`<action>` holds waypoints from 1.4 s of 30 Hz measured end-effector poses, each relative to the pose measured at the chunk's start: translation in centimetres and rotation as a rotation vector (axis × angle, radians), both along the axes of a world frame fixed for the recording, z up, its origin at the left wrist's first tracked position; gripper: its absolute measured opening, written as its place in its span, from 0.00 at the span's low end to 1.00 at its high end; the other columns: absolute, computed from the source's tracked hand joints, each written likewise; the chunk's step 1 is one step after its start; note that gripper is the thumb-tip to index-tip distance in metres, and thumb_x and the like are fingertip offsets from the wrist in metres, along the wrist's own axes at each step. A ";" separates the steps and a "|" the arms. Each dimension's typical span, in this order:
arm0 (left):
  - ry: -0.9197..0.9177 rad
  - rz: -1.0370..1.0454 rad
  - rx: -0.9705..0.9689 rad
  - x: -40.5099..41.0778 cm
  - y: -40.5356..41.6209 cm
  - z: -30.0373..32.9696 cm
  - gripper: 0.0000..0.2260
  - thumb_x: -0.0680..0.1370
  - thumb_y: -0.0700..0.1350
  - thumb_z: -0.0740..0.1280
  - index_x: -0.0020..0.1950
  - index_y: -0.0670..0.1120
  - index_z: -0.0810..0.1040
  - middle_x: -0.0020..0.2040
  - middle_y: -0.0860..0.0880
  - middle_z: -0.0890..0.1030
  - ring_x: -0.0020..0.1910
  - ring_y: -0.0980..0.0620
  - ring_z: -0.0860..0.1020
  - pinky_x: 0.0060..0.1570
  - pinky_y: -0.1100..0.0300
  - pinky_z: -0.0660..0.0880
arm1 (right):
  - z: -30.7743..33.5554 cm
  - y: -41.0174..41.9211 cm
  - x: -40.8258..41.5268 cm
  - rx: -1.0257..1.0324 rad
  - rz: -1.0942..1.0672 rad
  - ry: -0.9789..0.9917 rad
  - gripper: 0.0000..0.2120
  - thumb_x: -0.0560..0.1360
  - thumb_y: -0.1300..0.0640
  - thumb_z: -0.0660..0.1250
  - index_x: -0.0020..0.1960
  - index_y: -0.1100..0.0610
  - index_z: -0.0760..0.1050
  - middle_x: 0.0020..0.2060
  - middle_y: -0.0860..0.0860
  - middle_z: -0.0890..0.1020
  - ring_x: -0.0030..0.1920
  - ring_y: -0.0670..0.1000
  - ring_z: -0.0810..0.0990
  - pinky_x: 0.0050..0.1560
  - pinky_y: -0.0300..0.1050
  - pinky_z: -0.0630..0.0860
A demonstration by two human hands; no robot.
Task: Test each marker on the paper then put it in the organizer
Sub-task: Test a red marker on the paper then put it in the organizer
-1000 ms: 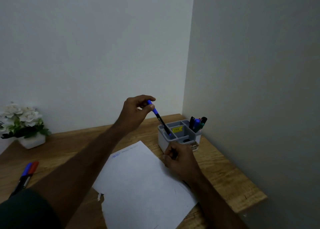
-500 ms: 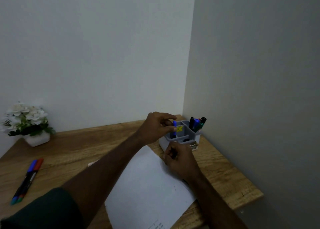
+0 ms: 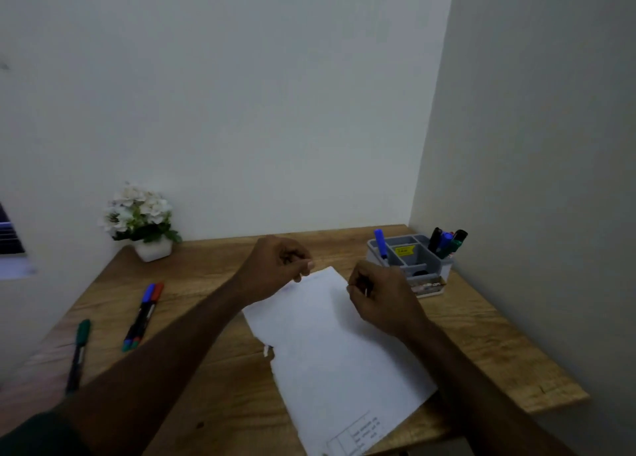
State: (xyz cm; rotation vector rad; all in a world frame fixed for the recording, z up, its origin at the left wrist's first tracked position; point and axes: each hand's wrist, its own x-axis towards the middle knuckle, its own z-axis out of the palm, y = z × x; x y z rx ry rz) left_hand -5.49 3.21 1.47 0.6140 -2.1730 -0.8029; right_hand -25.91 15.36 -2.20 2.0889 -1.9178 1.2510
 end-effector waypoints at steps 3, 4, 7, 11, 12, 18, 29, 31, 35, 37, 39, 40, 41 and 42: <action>-0.027 0.100 -0.020 4.5 -0.2 -0.8 0.02 0.73 0.36 0.72 0.42 0.42 0.84 0.35 0.49 0.84 0.32 0.52 0.82 0.34 0.61 0.79 | 0.8 -2.0 4.0 0.049 0.102 0.058 0.06 0.72 0.61 0.69 0.41 0.51 0.76 0.33 0.45 0.80 0.31 0.39 0.74 0.34 0.31 0.68; -0.036 0.133 -0.017 6.1 -0.3 -1.1 0.03 0.73 0.37 0.72 0.42 0.43 0.84 0.34 0.50 0.84 0.31 0.54 0.81 0.33 0.63 0.78 | 1.0 -2.8 5.6 0.067 0.143 0.081 0.05 0.72 0.60 0.68 0.41 0.50 0.76 0.34 0.46 0.81 0.31 0.39 0.74 0.35 0.32 0.69; -0.086 0.227 0.005 10.9 -0.7 -1.9 0.03 0.74 0.41 0.72 0.40 0.47 0.84 0.32 0.50 0.83 0.29 0.58 0.79 0.32 0.67 0.73 | 1.0 -5.1 10.7 0.137 0.274 0.118 0.03 0.73 0.60 0.68 0.42 0.52 0.77 0.37 0.48 0.83 0.36 0.41 0.77 0.39 0.39 0.75; -0.112 0.394 -0.002 17.1 -1.2 -3.0 0.05 0.75 0.43 0.72 0.39 0.50 0.83 0.32 0.51 0.83 0.32 0.56 0.80 0.34 0.69 0.73 | 0.5 -8.1 17.3 0.264 0.314 0.097 0.02 0.73 0.58 0.70 0.42 0.54 0.78 0.40 0.50 0.83 0.42 0.49 0.80 0.45 0.48 0.79; -0.107 0.442 -0.002 18.6 -1.3 -3.3 0.06 0.75 0.43 0.72 0.38 0.50 0.83 0.32 0.50 0.83 0.32 0.55 0.80 0.34 0.69 0.73 | 0.3 -8.7 18.7 0.291 0.311 0.067 0.02 0.73 0.58 0.70 0.41 0.54 0.78 0.40 0.50 0.82 0.42 0.49 0.79 0.45 0.47 0.79; -0.133 0.617 -0.011 24.1 -1.6 -4.4 0.07 0.74 0.40 0.72 0.37 0.49 0.84 0.30 0.53 0.82 0.32 0.60 0.79 0.35 0.68 0.72 | -0.8 -11.4 25.8 0.337 0.326 -0.031 0.08 0.79 0.54 0.62 0.48 0.51 0.80 0.48 0.53 0.83 0.47 0.52 0.80 0.44 0.43 0.72; -0.123 0.614 -0.055 25.3 -3.0 -4.2 0.13 0.74 0.40 0.71 0.34 0.56 0.80 0.31 0.54 0.82 0.33 0.58 0.79 0.37 0.65 0.73 | 0.2 -14.4 28.9 0.526 0.092 0.091 0.11 0.70 0.58 0.74 0.51 0.54 0.76 0.49 0.52 0.79 0.53 0.54 0.79 0.47 0.47 0.79; -0.093 0.604 -0.040 24.5 -3.3 -4.1 0.10 0.74 0.41 0.71 0.35 0.54 0.81 0.32 0.52 0.82 0.34 0.56 0.81 0.38 0.61 0.76 | 0.5 -14.8 28.0 0.520 0.078 0.152 0.15 0.73 0.56 0.72 0.57 0.57 0.75 0.55 0.54 0.79 0.57 0.55 0.78 0.50 0.47 0.76; 0.043 0.562 -0.047 21.3 -3.9 -3.6 0.01 0.74 0.40 0.72 0.44 0.46 0.83 0.36 0.48 0.82 0.35 0.59 0.78 0.37 0.65 0.74 | 1.7 -14.6 24.4 0.489 0.106 0.214 0.13 0.76 0.57 0.65 0.60 0.59 0.77 0.55 0.56 0.82 0.53 0.55 0.81 0.53 0.49 0.78; 0.100 0.519 -0.027 19.3 -4.2 -3.4 0.06 0.75 0.41 0.71 0.51 0.48 0.82 0.39 0.51 0.80 0.37 0.64 0.76 0.37 0.74 0.70 | 1.8 -14.1 21.6 0.415 0.091 0.220 0.12 0.78 0.57 0.62 0.57 0.59 0.79 0.50 0.55 0.83 0.47 0.54 0.80 0.47 0.47 0.77; 0.146 0.472 0.005 17.0 -4.5 -3.3 0.08 0.76 0.42 0.70 0.55 0.48 0.81 0.41 0.51 0.80 0.39 0.63 0.76 0.40 0.73 0.71 | 1.3 -13.3 18.4 0.326 0.112 0.235 0.10 0.80 0.56 0.60 0.53 0.59 0.79 0.44 0.54 0.82 0.41 0.52 0.78 0.43 0.44 0.72; 0.148 0.441 0.022 15.7 -4.5 -3.3 0.08 0.77 0.43 0.70 0.55 0.48 0.81 0.42 0.51 0.81 0.39 0.62 0.77 0.41 0.70 0.72 | 0.9 -12.7 16.8 0.280 0.129 0.246 0.11 0.81 0.54 0.60 0.51 0.58 0.78 0.41 0.52 0.80 0.39 0.50 0.76 0.41 0.44 0.70; 0.140 0.397 0.034 14.6 -4.4 -3.4 0.08 0.77 0.44 0.69 0.56 0.48 0.82 0.42 0.51 0.82 0.40 0.62 0.78 0.42 0.67 0.74 | 0.4 -12.1 15.5 0.236 0.139 0.259 0.13 0.82 0.50 0.59 0.49 0.56 0.77 0.39 0.49 0.78 0.38 0.48 0.75 0.40 0.43 0.68; 0.128 0.339 0.050 13.3 -4.2 -3.5 0.08 0.78 0.45 0.69 0.56 0.49 0.82 0.43 0.52 0.83 0.40 0.61 0.79 0.42 0.65 0.75 | -0.2 -11.6 14.3 0.196 0.139 0.271 0.15 0.82 0.46 0.57 0.48 0.54 0.77 0.38 0.47 0.76 0.36 0.47 0.73 0.38 0.43 0.67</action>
